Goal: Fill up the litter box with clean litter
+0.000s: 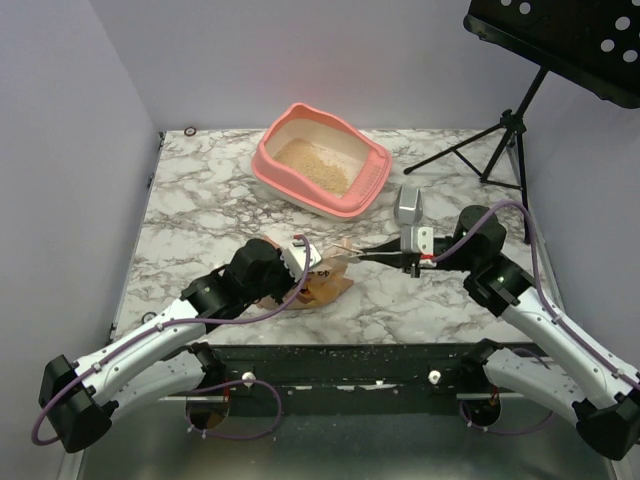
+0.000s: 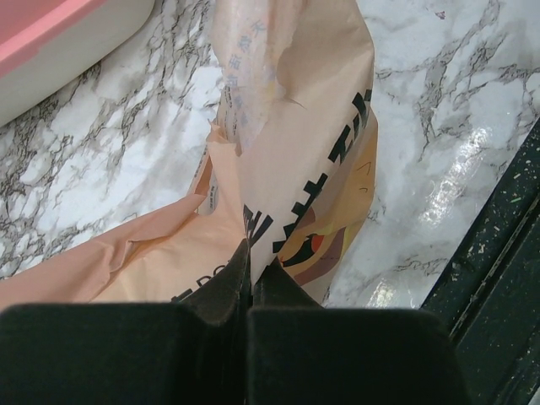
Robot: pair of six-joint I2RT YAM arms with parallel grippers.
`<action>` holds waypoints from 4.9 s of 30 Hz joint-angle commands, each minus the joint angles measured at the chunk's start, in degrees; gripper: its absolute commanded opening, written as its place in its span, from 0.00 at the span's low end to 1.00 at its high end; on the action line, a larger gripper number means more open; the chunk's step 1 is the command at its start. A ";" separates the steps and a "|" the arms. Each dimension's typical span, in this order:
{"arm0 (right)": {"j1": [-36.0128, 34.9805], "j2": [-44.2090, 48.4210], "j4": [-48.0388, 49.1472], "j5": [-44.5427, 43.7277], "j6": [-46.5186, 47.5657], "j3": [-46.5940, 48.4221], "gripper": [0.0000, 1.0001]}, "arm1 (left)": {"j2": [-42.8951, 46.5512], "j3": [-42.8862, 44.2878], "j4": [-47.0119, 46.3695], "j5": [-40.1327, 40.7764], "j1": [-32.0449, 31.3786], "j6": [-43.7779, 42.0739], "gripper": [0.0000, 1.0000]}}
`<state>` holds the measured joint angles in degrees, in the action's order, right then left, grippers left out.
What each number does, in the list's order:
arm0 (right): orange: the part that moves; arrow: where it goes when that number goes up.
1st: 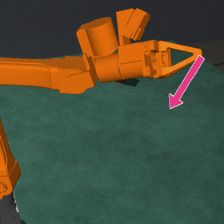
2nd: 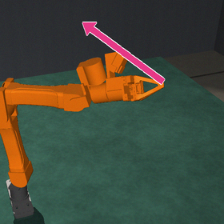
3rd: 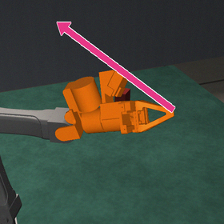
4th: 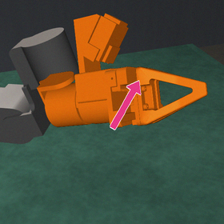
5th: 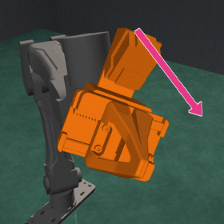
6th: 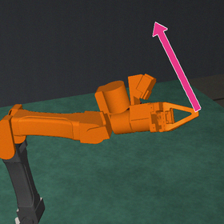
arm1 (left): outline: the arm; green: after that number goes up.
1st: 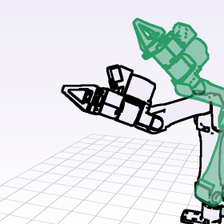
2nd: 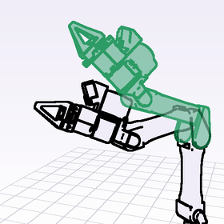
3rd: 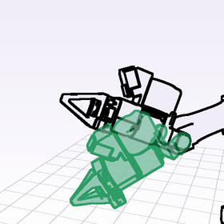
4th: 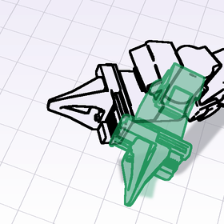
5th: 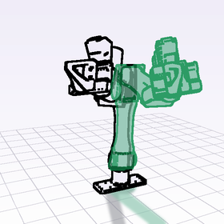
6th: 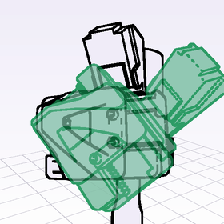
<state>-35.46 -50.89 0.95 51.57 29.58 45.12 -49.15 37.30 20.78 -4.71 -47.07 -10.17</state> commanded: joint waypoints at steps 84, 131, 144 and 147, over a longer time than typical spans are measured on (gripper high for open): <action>-11.30 -15.29 -0.84 -3.23 15.86 3.39 0.00 | 5.20 -2.23 -6.01 0.75 3.39 21.69 0.00; -11.47 -31.82 -33.39 -24.59 15.77 22.38 0.01 | 5.46 -1.62 -5.57 3.30 3.56 19.32 0.00; -11.47 -27.25 -25.30 -25.64 10.76 19.13 0.38 | 7.40 -2.14 -6.53 4.18 3.65 19.05 0.00; -11.47 -24.87 -23.01 -27.66 8.04 19.65 0.50 | 7.66 -2.41 -6.80 4.18 3.65 19.23 0.06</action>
<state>-47.18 -79.09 -25.47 28.75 41.25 65.25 -44.42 34.04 19.57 -1.93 -43.83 8.95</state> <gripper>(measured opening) 0.465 0.025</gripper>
